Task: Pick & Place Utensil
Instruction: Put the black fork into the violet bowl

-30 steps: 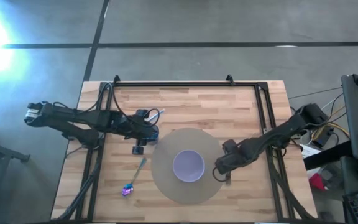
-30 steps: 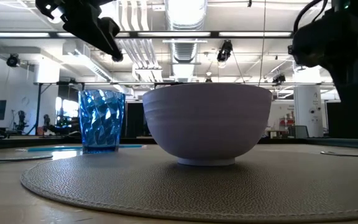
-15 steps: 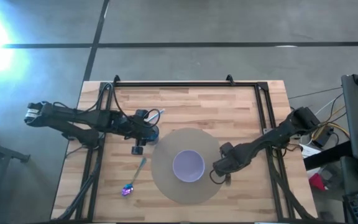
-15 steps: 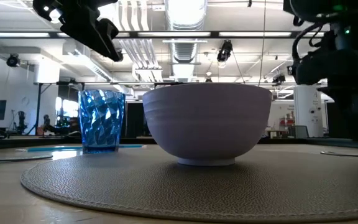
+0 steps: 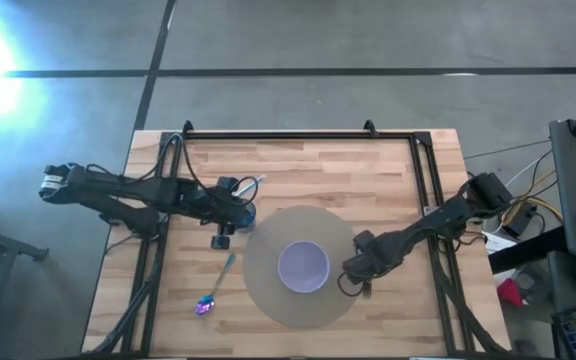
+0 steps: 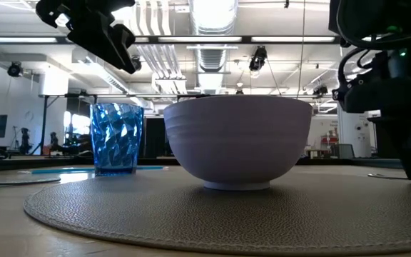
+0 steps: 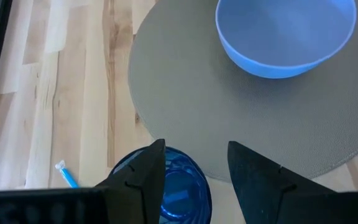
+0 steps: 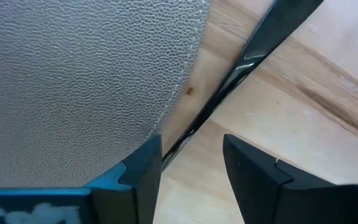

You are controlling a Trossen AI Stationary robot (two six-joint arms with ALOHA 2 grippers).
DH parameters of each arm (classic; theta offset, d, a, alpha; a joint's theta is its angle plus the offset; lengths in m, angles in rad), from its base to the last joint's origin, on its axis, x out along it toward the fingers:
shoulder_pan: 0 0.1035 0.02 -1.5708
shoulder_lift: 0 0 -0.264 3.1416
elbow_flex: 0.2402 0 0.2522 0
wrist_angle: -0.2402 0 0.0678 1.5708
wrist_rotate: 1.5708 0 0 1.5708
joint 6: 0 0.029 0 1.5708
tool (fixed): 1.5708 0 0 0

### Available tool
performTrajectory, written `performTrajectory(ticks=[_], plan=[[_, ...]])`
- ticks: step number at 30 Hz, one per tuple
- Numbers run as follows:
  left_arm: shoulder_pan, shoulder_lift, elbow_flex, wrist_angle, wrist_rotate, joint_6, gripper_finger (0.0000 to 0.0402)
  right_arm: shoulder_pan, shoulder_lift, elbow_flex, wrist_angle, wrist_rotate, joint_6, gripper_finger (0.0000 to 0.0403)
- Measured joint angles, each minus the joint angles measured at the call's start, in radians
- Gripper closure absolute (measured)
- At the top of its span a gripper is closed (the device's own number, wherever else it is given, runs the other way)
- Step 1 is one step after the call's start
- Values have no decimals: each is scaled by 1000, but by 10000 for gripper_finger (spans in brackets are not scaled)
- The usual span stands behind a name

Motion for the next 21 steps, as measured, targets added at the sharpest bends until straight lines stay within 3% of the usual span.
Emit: performTrajectory(ticks=[9, 21], plan=[[0, 0, 0, 0, 0, 0, 236, 0, -12, -68, 120, -19, 20, 258], [0, 0, 0, 0, 0, 0, 236, 2, -15, -71, 109, -32, 34, 314]])
